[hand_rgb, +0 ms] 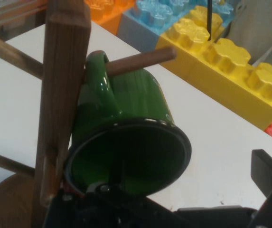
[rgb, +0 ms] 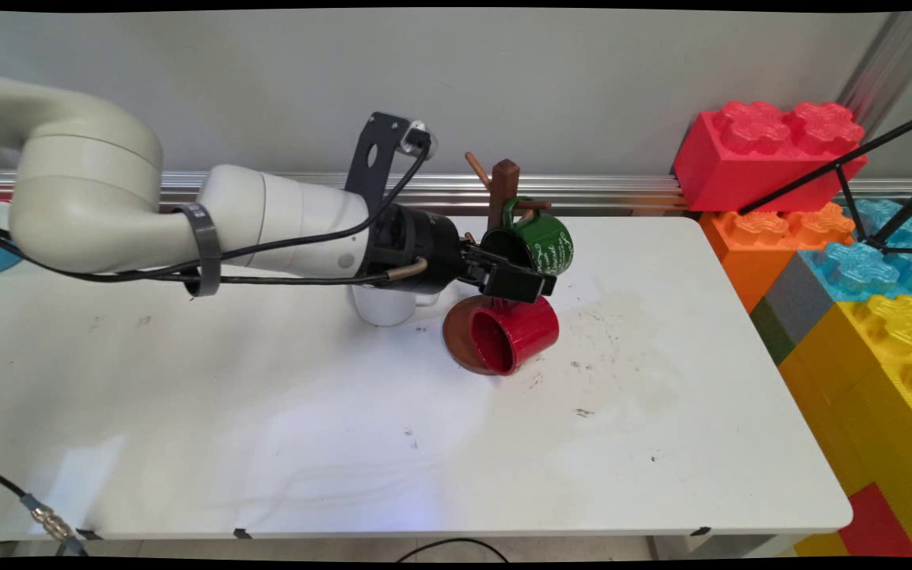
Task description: Pick up the green mug from the rack, then place the picked object on the table
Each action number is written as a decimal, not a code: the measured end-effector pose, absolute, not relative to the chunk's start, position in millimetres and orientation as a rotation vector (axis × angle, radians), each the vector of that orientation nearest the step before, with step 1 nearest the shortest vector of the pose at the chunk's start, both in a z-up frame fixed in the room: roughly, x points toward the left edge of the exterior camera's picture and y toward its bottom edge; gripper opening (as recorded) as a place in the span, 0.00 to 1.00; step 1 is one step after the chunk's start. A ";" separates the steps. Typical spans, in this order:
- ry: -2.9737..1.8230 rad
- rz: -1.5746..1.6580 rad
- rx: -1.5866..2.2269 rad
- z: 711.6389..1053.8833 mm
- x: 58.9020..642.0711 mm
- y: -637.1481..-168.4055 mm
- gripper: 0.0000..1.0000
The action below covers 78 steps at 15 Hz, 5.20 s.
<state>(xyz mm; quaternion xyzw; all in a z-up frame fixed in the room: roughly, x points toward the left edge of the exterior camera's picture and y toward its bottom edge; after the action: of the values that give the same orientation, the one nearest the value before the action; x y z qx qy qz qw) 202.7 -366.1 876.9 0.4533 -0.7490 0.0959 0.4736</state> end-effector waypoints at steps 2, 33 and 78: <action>-1.816 0.230 1.113 873.7 200.0 -369.2 1.00; -1.693 0.134 1.198 854.2 182.5 -383.2 1.00; -1.649 -0.021 1.162 891.1 167.2 -361.5 0.00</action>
<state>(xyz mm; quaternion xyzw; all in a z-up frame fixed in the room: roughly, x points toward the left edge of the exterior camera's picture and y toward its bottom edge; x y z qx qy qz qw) 167.2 -361.5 891.1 0.4875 -0.6916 -0.0087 0.5329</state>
